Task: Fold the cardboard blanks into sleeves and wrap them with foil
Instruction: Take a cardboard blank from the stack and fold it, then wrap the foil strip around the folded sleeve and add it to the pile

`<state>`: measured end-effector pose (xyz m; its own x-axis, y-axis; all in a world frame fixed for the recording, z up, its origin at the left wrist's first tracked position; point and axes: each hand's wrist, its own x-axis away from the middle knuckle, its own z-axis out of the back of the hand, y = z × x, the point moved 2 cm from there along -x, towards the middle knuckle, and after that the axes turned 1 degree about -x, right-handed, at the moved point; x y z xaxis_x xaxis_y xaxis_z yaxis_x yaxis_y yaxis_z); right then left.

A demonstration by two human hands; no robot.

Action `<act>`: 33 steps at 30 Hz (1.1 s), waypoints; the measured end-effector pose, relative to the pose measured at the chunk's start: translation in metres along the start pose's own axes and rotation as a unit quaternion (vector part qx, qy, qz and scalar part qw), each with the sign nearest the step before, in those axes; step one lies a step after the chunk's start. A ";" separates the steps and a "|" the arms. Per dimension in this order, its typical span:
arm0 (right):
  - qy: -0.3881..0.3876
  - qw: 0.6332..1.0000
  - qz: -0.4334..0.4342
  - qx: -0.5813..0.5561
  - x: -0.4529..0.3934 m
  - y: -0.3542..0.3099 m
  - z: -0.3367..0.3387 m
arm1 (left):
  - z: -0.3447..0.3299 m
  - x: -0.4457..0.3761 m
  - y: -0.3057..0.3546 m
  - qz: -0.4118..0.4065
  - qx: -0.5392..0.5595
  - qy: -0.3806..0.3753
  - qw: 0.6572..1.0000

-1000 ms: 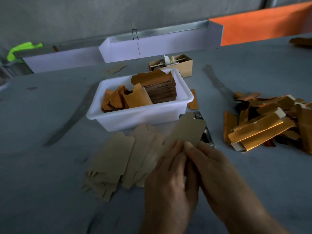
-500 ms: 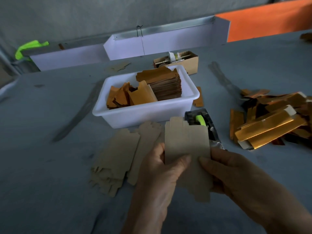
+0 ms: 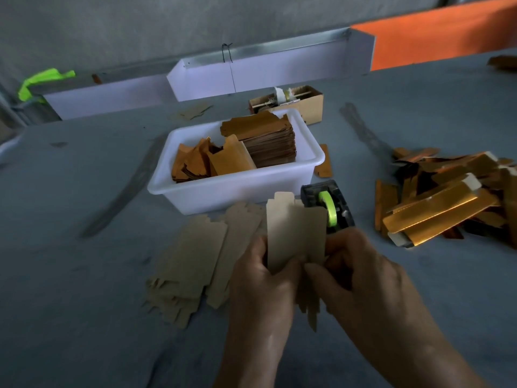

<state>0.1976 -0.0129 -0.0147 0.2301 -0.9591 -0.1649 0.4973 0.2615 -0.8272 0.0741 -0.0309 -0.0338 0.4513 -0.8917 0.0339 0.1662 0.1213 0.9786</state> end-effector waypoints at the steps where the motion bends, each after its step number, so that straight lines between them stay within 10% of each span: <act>1: -0.005 0.999 -0.006 -0.031 0.000 0.000 -0.001 | -0.001 0.001 0.001 0.009 0.016 -0.015 1.000; 11: -0.080 0.990 -0.016 -0.113 -0.005 0.006 0.000 | 0.006 0.005 0.004 0.013 0.050 -0.141 0.989; 19: 0.009 0.993 -0.063 -0.099 -0.011 0.004 0.021 | 0.009 0.006 0.012 0.014 -0.003 -0.211 0.977; 33: -0.009 0.947 -0.129 -0.293 -0.019 0.009 0.005 | -0.001 0.014 0.018 -0.169 -0.138 0.055 0.974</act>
<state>0.2021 0.0083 -0.0159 0.1804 -0.9796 0.0885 -0.0091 -0.0916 -0.9958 0.0836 -0.0406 -0.0161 0.4187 -0.8510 -0.3169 0.5435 -0.0448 0.8382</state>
